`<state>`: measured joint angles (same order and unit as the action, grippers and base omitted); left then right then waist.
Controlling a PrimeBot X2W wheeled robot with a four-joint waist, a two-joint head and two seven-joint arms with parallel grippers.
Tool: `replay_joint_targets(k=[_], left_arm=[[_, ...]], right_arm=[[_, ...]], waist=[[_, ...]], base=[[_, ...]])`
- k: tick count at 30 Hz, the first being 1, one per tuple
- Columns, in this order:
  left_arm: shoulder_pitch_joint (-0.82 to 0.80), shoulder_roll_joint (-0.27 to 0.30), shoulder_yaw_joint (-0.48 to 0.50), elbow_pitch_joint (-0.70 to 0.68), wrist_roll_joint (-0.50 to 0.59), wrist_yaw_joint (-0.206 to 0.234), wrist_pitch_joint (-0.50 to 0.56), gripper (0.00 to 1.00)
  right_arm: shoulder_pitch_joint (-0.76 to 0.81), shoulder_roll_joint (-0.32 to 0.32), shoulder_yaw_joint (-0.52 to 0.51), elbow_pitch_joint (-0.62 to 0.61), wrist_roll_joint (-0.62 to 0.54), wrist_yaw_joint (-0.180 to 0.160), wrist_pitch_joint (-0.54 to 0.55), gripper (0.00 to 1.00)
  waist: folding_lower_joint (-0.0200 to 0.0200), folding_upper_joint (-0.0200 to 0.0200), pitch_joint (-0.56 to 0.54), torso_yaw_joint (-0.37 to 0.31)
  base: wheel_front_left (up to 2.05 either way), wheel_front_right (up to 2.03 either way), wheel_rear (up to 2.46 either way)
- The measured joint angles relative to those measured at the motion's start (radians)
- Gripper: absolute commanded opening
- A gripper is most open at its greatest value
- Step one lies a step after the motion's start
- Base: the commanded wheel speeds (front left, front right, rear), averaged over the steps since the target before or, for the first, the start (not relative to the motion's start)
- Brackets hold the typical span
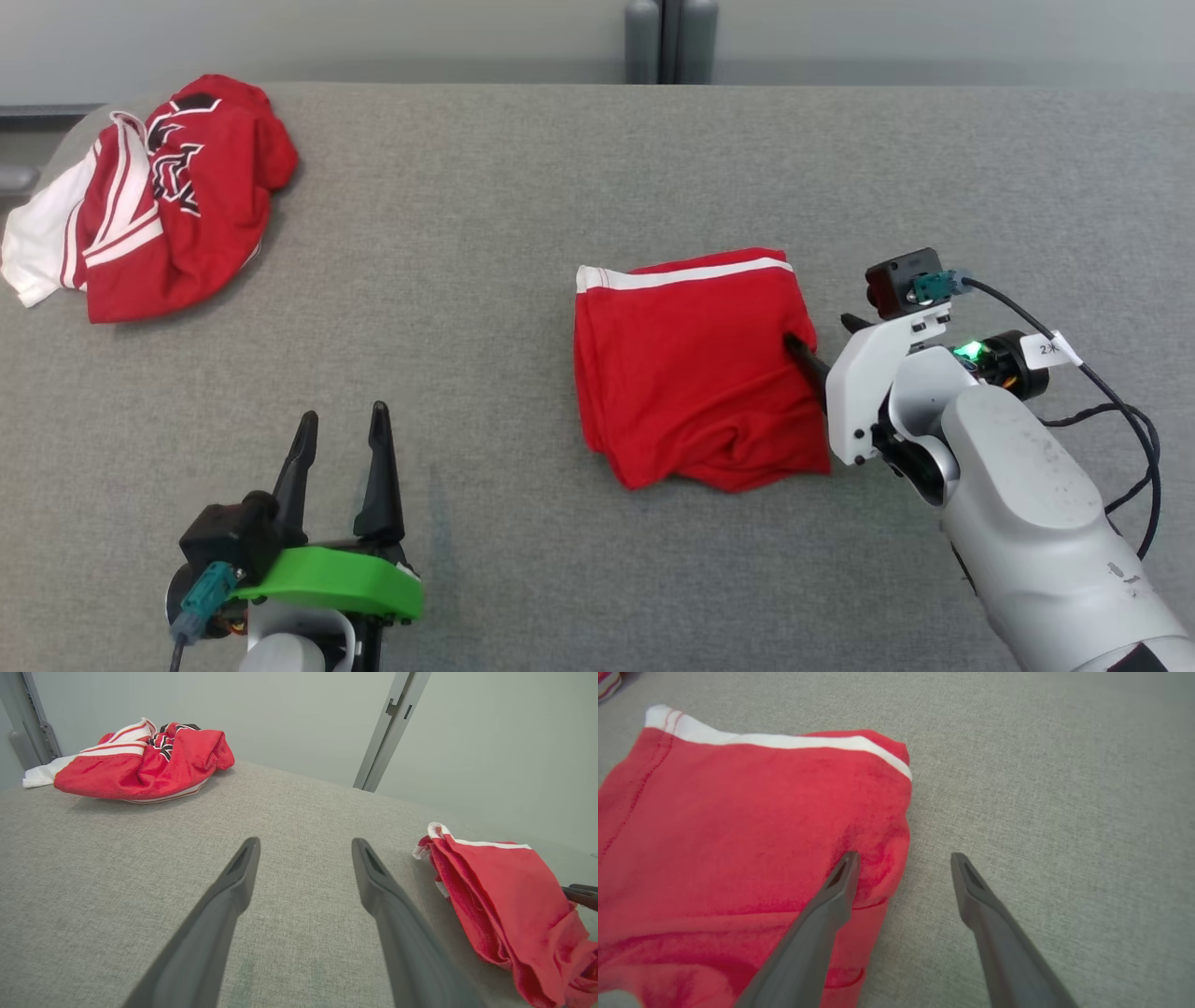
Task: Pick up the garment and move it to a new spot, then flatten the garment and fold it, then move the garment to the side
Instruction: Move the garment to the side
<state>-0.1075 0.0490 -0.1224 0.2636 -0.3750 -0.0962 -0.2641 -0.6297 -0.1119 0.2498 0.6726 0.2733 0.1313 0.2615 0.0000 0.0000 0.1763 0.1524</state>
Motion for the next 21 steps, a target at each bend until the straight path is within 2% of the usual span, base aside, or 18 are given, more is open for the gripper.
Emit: replay_joint_targets(k=[8,9,10,11,12,13,14,21], left_arm=[[-0.001,0.0,-0.014,-0.002,-0.009,0.004,0.0,1.0],[-0.002,0.0,-0.015,-0.001,-0.009,0.004,0.0,1.0],[-0.002,0.0,-0.017,0.001,-0.009,0.004,0.0,1.0],[-0.002,0.0,-0.018,0.001,-0.009,0.004,0.0,1.0],[-0.002,0.0,-0.018,0.001,-0.009,0.004,0.0,1.0],[-0.002,0.0,-0.017,0.001,-0.009,0.005,0.0,1.0],[-0.002,0.0,-0.016,-0.001,-0.008,0.006,0.0,1.0],[-0.013,0.0,-0.014,-0.022,0.012,0.003,0.0,1.0]], right_arm=[[-0.026,-0.007,0.029,0.058,0.087,0.0,0.079,1.0],[-0.029,-0.009,0.034,0.062,0.089,0.0,0.078,0.96],[-0.035,-0.009,0.041,0.065,0.09,0.0,0.076,0.87],[-0.039,-0.008,0.048,0.067,0.091,0.0,0.072,0.39],[-0.042,-0.008,0.056,0.067,0.093,0.0,0.069,0.29],[-0.044,-0.008,0.066,0.067,0.093,-0.001,0.059,0.1],[-0.047,-0.008,0.078,0.068,0.092,-0.001,0.049,0.0],[-0.089,-0.014,0.121,0.071,0.08,0.0,-0.017,0.0]], waist=[[0.0,0.0,0.038,0.049],[0.0,0.0,0.041,0.053],[0.0,0.0,0.044,0.056],[0.0,0.0,0.048,0.058],[0.0,0.0,0.05,0.059],[0.0,0.0,0.053,0.059],[0.0,0.0,0.054,0.058],[0.0,0.0,0.068,0.011]], base=[[0.0,0.0,0.0],[0.0,0.0,0.0],[0.0,0.0,0.0],[0.0,0.0,0.0],[0.0,0.0,0.0],[0.0,0.0,0.0],[0.0,0.0,0.0],[0.0,0.0,0.0]])
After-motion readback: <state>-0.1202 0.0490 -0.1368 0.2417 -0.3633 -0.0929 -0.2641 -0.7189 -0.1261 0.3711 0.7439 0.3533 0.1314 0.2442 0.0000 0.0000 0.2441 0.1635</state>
